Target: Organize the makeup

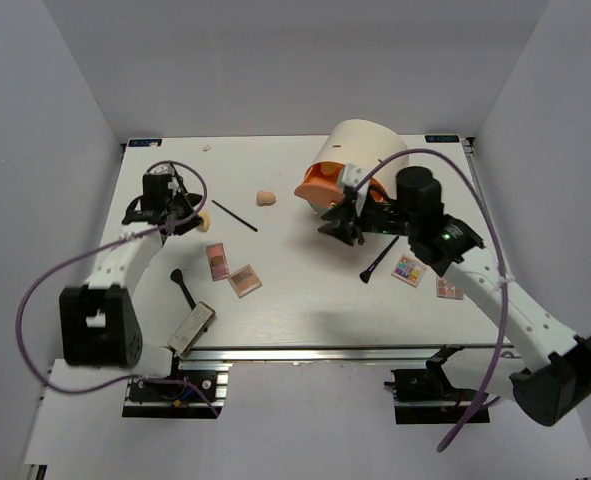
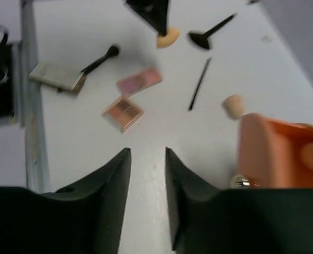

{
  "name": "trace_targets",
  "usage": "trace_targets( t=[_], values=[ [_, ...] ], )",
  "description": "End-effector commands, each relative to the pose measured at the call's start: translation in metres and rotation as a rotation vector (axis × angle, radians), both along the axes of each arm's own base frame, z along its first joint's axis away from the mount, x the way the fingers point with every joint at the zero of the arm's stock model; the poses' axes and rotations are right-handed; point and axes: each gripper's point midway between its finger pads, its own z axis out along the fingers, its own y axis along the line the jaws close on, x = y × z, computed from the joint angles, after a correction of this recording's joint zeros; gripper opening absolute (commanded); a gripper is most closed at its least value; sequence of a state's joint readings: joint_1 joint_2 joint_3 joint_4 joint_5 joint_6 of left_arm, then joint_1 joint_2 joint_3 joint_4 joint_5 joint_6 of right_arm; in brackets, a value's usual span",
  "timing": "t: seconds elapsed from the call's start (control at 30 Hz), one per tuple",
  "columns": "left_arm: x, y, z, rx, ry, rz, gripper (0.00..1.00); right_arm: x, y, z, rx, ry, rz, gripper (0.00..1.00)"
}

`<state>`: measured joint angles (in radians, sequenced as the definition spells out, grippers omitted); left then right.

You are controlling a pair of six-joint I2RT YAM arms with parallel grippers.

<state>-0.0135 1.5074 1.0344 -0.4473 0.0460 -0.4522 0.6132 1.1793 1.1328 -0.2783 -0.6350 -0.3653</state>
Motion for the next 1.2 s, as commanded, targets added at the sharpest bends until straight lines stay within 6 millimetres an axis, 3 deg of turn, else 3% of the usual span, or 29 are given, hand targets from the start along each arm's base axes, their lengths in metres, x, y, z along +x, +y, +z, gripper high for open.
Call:
trace_targets(
  t=[0.0,0.13,0.17,0.2,0.23,0.27,0.33,0.4,0.43,0.5,0.53,0.57,0.63,0.67,0.83,0.93,1.0,1.07,1.17],
  values=[
    [0.009,-0.075,0.122,-0.342,-0.392,-0.123,0.0,0.03,-0.016,0.073,0.224,-0.116,-0.186,0.35],
    [-0.008,-0.148,0.195,-0.571,-0.604,-0.323,0.0,0.075,-0.049,0.1,0.318,-0.101,-0.429,0.0],
    [-0.018,-0.177,0.2,-0.637,-0.586,-0.408,0.0,0.091,-0.064,0.106,0.335,-0.096,-0.494,0.0],
    [-0.022,-0.192,0.207,-0.668,-0.599,-0.465,0.0,0.099,-0.071,0.107,0.343,-0.087,-0.53,0.0],
    [-0.026,-0.213,0.225,-0.695,-0.632,-0.538,0.0,0.106,-0.076,0.103,0.347,-0.057,-0.55,0.0],
    [-0.021,-0.224,0.217,-0.665,-0.622,-0.581,0.0,0.114,-0.089,0.103,0.344,-0.057,-0.583,0.0],
    [-0.018,-0.244,0.23,-0.614,-0.645,-0.652,0.0,0.121,-0.096,0.097,0.336,-0.036,-0.594,0.0],
    [-0.004,-0.256,0.225,-0.537,-0.663,-0.704,0.0,0.124,-0.106,0.09,0.324,-0.011,-0.603,0.0],
    [-0.002,-0.264,0.243,-0.51,-0.692,-0.731,0.0,0.125,-0.112,0.089,0.322,-0.009,-0.611,0.0],
    [0.009,-0.271,0.242,-0.412,-0.728,-0.766,0.0,0.121,-0.114,0.082,0.315,0.003,-0.61,0.0],
    [0.012,-0.275,0.257,-0.378,-0.777,-0.789,0.0,0.121,-0.117,0.079,0.313,0.007,-0.616,0.0],
    [0.015,-0.278,0.259,-0.364,-0.783,-0.793,0.0,0.12,-0.117,0.077,0.311,0.011,-0.616,0.0],
    [0.023,-0.287,0.244,-0.323,-0.746,-0.815,0.0,0.117,-0.118,0.071,0.306,0.022,-0.618,0.0],
    [0.024,-0.291,0.248,-0.317,-0.749,-0.823,0.0,0.116,-0.119,0.07,0.308,0.024,-0.622,0.0],
    [0.017,-0.315,0.218,-0.331,-0.662,-0.883,0.0,0.115,-0.123,0.065,0.302,0.028,-0.638,0.0],
    [0.012,-0.324,0.202,-0.338,-0.624,-0.895,0.07,0.116,-0.126,0.062,0.297,0.028,-0.647,0.04],
    [0.011,-0.327,0.199,-0.344,-0.614,-0.901,0.19,0.116,-0.127,0.061,0.296,0.031,-0.648,0.08],
    [0.014,-0.329,0.196,-0.345,-0.604,-0.889,0.42,0.116,-0.126,0.06,0.294,0.035,-0.642,0.1],
    [0.02,-0.331,0.204,-0.352,-0.62,-0.872,0.64,0.117,-0.126,0.059,0.293,0.038,-0.638,0.14]
  ],
)
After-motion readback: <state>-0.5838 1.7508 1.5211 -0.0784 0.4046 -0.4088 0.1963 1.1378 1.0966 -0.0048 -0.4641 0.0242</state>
